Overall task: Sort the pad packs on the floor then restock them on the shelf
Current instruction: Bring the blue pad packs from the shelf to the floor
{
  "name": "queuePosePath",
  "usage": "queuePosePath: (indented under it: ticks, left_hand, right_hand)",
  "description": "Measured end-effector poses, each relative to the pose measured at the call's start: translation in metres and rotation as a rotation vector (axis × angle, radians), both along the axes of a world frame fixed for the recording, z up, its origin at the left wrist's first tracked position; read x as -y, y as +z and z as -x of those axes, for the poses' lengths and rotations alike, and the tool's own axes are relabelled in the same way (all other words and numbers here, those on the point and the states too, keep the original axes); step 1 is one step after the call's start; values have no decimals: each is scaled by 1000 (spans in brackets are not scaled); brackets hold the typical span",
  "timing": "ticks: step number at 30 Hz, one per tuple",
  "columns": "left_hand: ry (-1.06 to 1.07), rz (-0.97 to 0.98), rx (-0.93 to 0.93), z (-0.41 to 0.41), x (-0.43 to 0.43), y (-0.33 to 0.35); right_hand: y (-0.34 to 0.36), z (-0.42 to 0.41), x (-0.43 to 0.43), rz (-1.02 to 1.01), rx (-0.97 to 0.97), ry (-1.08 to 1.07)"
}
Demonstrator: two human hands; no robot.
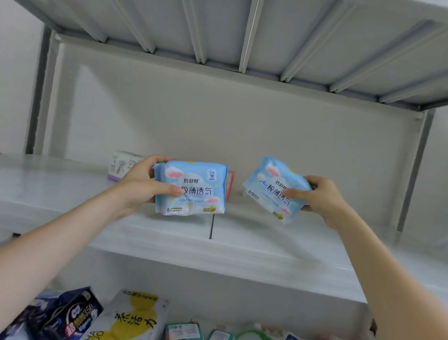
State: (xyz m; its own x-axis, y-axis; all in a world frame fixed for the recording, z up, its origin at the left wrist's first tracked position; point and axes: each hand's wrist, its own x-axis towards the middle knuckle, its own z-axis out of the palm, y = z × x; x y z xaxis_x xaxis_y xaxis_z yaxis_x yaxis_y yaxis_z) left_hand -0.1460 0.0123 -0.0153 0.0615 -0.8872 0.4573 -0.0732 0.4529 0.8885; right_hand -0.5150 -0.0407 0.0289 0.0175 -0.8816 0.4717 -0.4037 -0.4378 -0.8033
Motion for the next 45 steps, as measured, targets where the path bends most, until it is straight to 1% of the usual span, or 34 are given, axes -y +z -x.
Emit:
queuePosePath:
  ticks: [4,14,18,23,28,32,37,41,45]
  left_hand:
    - [-27,-6,7,1,-23,2]
    - [5,10,35,5,-111,-4]
    - [33,-5,27,9,-153,-16]
    - [30,-78,33,24,-206,-46]
    - [0,-193,65,37,-256,-86]
    - [-52,-253,112,39,-290,-124]
    - [-107,-372,205,39,-329,-188]
    - [-149,-448,309,42,-359,-243]
    - [-170,-497,344,50,-380,-294]
  right_hand:
    - [-7,-10,-45,21,41,30]
    - [-18,-16,-148,4,73,61]
    - [-27,-5,-185,-12,38,84]
    - [-53,13,-238,-65,24,125]
    - [-93,24,-292,-137,38,107]
    - [-136,27,-337,-196,3,41]
    - [-202,23,-390,-280,-85,-33]
    - [-259,17,-428,-334,-92,-28]
    - [-313,19,-458,-415,-97,-33]
